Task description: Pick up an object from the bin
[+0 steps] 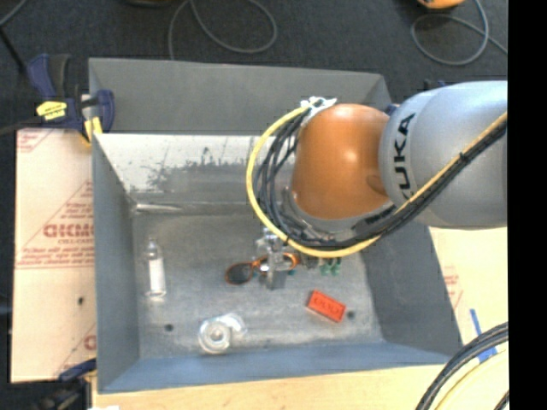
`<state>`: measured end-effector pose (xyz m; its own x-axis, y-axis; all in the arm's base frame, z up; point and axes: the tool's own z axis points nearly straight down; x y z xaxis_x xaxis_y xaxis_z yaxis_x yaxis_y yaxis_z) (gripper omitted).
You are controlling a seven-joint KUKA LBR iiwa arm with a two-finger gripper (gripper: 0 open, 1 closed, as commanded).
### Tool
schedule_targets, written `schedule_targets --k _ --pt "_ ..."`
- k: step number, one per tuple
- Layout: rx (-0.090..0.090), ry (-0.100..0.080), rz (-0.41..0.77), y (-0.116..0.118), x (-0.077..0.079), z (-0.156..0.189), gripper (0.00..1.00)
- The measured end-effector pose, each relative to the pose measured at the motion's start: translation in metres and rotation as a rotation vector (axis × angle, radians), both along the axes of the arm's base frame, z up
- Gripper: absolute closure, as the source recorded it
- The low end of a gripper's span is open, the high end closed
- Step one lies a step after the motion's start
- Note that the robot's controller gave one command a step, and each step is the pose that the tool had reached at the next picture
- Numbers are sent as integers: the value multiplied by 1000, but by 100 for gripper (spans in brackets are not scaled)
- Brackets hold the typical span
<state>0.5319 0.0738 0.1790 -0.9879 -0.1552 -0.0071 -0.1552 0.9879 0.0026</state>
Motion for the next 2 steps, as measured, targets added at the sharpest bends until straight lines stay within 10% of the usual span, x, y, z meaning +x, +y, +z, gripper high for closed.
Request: schedule_targets --k 1,2 --pt "0 -13 2 -9 -1 183 100" --pt "0 -4 2 -8 -2 178 100"
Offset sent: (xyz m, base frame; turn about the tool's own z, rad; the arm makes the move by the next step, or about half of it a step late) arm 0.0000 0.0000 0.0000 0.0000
